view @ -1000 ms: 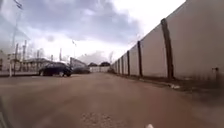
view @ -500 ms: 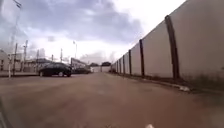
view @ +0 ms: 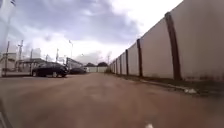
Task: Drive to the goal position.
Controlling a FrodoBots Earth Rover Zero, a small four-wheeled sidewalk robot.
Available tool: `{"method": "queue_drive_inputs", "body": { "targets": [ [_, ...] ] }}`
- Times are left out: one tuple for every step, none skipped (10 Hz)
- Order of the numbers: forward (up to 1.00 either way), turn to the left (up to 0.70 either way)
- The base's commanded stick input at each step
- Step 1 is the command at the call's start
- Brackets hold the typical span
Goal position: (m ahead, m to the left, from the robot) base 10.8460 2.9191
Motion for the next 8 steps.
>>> {"method": "queue_drive_inputs", "body": {
  "targets": [
    [0.70,-0.09],
    [0.70,-0.25],
    [0.70,-0.21],
    [0.70,-0.13],
    [0.70,-0.05],
    [0.70,0.00],
    [0.70,0.00],
    [0.70,-0.07]
  ]
}}
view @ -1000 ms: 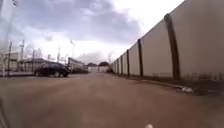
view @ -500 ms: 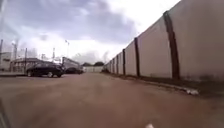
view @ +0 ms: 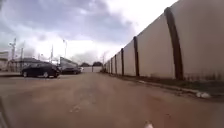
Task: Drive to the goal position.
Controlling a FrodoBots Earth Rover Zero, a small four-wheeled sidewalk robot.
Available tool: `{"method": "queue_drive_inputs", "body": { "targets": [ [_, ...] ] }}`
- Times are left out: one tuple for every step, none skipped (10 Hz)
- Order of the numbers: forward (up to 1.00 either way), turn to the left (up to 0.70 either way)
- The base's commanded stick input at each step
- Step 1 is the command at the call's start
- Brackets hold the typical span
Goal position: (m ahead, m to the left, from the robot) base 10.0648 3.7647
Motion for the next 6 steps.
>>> {"method": "queue_drive_inputs", "body": {
  "targets": [
    [0.70,-0.23],
    [0.70,-0.17],
    [0.70,-0.03],
    [0.70,0.00],
    [0.70,0.00],
    [0.70,0.00]
  ]
}}
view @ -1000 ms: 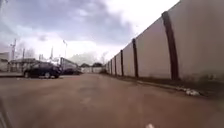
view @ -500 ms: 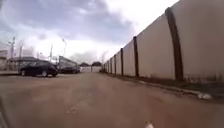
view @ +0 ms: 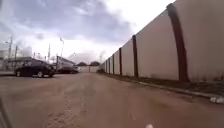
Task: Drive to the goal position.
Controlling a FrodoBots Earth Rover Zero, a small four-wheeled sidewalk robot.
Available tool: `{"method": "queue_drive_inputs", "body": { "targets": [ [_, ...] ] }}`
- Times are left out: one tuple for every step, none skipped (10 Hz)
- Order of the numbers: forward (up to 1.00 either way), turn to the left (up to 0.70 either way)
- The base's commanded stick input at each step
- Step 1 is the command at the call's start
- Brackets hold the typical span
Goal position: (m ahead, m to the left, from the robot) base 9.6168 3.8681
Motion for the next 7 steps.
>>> {"method": "queue_drive_inputs", "body": {
  "targets": [
    [0.70,0.00],
    [0.70,0.00],
    [0.70,0.00],
    [0.70,0.00],
    [0.70,0.00],
    [0.70,0.00],
    [0.70,0.00]
  ]
}}
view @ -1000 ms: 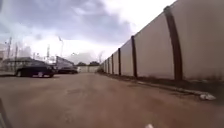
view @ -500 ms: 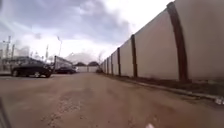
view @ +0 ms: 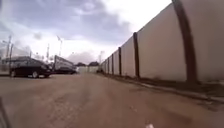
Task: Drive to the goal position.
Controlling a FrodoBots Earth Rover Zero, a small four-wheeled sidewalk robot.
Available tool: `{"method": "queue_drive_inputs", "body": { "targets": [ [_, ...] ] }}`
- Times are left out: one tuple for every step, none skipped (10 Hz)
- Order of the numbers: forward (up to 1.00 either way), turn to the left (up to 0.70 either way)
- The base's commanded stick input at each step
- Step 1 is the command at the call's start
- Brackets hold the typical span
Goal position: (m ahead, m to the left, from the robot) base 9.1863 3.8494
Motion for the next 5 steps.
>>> {"method": "queue_drive_inputs", "body": {
  "targets": [
    [0.70,0.00],
    [0.70,0.00],
    [0.70,0.00],
    [0.70,0.00],
    [0.70,0.00]
  ]
}}
